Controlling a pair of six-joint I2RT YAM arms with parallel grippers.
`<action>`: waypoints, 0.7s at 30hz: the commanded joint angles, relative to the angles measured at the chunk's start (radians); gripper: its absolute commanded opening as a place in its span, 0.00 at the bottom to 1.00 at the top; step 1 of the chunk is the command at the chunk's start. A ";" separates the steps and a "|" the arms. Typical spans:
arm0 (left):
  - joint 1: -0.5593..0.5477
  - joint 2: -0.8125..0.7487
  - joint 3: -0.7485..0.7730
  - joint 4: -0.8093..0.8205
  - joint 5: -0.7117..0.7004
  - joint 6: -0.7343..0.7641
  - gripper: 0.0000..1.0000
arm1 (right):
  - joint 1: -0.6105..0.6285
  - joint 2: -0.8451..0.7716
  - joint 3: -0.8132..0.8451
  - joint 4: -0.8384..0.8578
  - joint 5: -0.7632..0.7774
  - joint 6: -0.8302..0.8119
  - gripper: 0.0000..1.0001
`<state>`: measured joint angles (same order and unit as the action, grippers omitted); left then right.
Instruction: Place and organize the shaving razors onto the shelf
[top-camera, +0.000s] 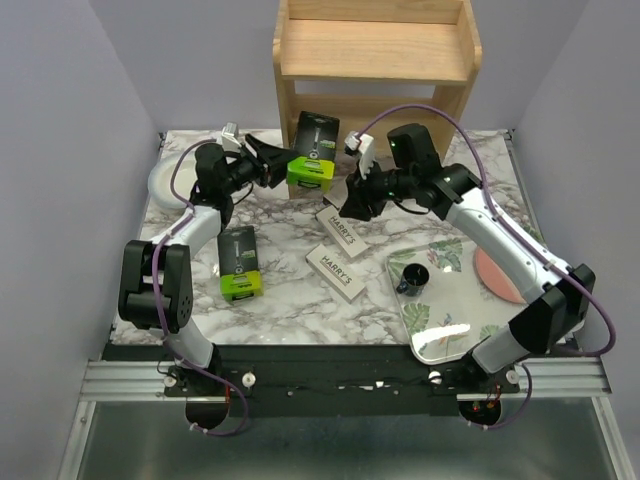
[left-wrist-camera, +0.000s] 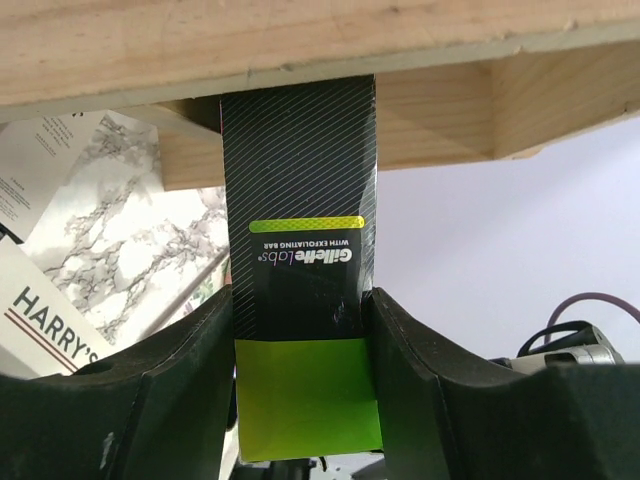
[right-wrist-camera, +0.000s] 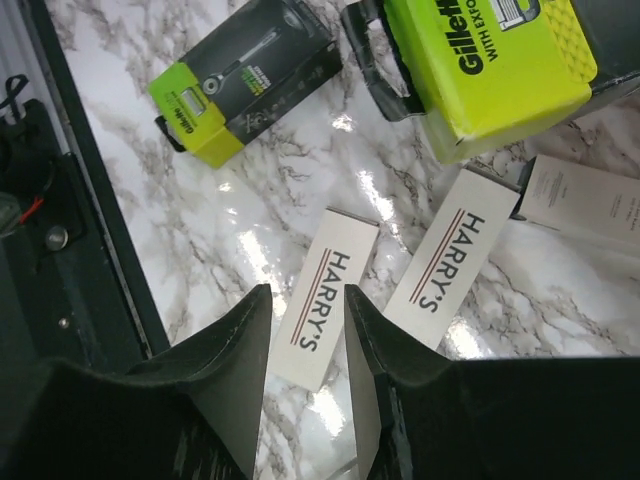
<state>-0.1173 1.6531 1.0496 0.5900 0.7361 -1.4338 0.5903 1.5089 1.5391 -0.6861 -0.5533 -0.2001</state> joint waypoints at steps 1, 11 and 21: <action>0.008 0.001 0.024 0.010 -0.081 -0.079 0.56 | 0.029 0.117 0.125 0.072 0.096 0.010 0.42; 0.005 -0.006 0.003 -0.053 -0.118 -0.097 0.58 | 0.082 0.329 0.297 0.128 0.260 0.016 0.28; 0.004 0.013 0.021 -0.116 -0.126 -0.094 0.72 | 0.092 0.436 0.411 0.163 0.470 -0.013 0.23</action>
<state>-0.1169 1.6554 1.0512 0.4984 0.6323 -1.5185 0.6819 1.9091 1.8915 -0.5850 -0.2153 -0.1871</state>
